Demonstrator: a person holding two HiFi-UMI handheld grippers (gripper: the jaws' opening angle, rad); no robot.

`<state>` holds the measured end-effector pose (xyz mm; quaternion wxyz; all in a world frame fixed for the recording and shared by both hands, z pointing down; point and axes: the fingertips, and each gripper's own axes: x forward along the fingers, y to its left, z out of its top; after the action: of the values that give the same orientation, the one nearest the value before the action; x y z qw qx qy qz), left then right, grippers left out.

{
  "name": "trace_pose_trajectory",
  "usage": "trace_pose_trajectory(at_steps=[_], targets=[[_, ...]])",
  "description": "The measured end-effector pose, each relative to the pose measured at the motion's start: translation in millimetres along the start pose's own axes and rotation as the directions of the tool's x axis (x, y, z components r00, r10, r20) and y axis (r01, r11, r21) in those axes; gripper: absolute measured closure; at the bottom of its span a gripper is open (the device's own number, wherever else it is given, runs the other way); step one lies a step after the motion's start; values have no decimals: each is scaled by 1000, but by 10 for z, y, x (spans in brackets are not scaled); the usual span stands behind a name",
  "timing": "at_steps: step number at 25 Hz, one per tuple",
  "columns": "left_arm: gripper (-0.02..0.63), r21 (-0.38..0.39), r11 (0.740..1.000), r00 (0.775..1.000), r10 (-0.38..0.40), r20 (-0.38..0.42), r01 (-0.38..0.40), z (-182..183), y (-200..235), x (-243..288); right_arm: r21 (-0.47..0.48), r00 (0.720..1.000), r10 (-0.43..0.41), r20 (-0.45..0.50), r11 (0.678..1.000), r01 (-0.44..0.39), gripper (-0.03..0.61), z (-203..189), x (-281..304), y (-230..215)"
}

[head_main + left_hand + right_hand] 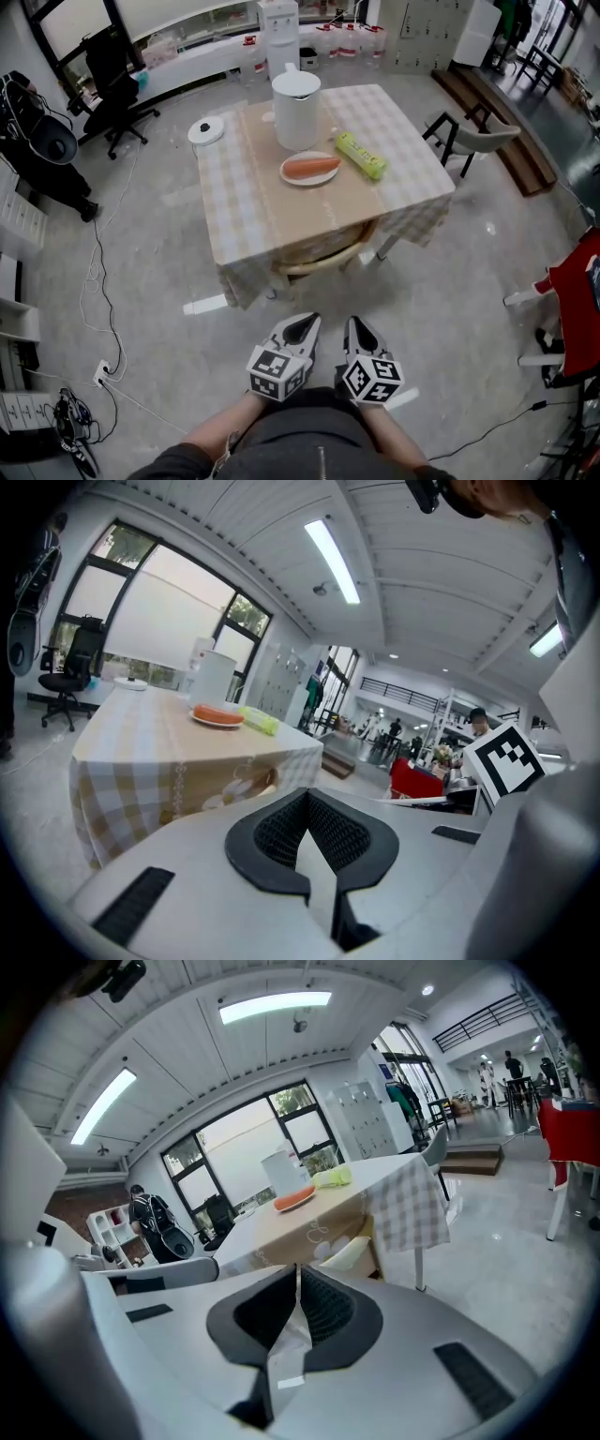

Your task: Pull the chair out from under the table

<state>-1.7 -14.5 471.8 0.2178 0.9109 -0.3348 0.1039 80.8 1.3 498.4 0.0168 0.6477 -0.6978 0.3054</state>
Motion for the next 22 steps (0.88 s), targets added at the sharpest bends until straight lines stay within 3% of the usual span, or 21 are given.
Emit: trace_pose_trajectory(at_steps=[15, 22], targets=[[604, 33, 999, 998, -17, 56, 15, 495, 595, 466, 77, 997, -76, 20, 994, 74, 566, 330, 622, -143], [604, 36, 998, 998, -49, 32, 48, 446, 644, 617, 172, 996, -89, -21, 981, 91, 566, 213, 751, -201]])
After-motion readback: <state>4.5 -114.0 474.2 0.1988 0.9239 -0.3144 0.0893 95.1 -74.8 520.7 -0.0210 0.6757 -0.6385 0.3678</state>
